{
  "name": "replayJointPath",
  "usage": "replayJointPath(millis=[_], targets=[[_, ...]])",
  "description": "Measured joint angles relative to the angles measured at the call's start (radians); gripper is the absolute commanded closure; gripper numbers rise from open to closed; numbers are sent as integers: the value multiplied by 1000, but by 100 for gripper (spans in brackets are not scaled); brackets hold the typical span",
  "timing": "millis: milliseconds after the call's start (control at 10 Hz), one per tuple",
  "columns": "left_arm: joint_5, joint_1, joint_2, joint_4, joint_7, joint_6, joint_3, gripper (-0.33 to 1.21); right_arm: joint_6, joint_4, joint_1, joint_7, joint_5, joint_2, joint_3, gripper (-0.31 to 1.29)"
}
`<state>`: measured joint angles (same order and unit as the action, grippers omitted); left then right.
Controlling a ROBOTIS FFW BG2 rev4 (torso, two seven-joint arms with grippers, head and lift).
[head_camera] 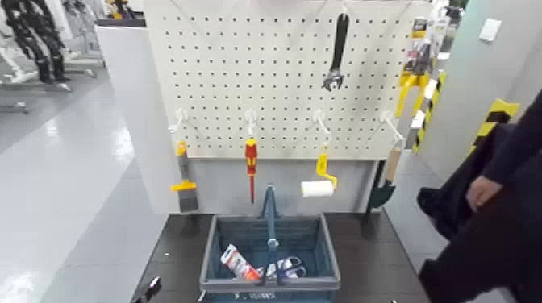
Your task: Put the black wrench into the crate.
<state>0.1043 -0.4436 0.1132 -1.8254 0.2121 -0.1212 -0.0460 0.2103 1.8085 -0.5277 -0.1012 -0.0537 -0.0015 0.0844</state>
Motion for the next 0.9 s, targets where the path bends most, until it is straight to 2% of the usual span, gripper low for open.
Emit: replayJointPath(millis=[500,900], targets=[[3,3,-1,5,0,2,0,24,-3,-3,3,-1,-2,2,-3,16],[4,6,0,8,1,3,-3,24,1,21,30,-41,-21,-2,-23,16]])
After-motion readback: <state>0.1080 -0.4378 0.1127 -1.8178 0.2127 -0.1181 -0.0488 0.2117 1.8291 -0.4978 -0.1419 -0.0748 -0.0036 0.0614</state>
